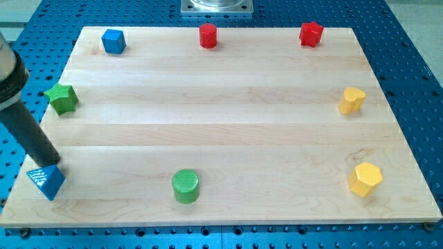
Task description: Place the green star vertically above the green circle
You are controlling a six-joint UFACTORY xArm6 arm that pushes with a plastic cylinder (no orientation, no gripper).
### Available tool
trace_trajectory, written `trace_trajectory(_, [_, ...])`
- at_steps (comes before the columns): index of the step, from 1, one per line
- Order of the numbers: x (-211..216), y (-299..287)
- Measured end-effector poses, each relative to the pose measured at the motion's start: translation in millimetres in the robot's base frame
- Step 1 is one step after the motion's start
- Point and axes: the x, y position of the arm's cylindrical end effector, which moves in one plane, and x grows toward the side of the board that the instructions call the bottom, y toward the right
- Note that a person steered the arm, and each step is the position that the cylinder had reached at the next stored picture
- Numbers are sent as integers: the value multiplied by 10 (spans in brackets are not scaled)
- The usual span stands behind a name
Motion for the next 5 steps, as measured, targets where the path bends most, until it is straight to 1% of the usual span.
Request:
trace_trajectory(1, [3, -66])
trace_trajectory(2, [18, -252])
trace_trajectory(3, [36, -212])
trace_trajectory(4, [126, -343])
trace_trajectory(5, [-48, -307])
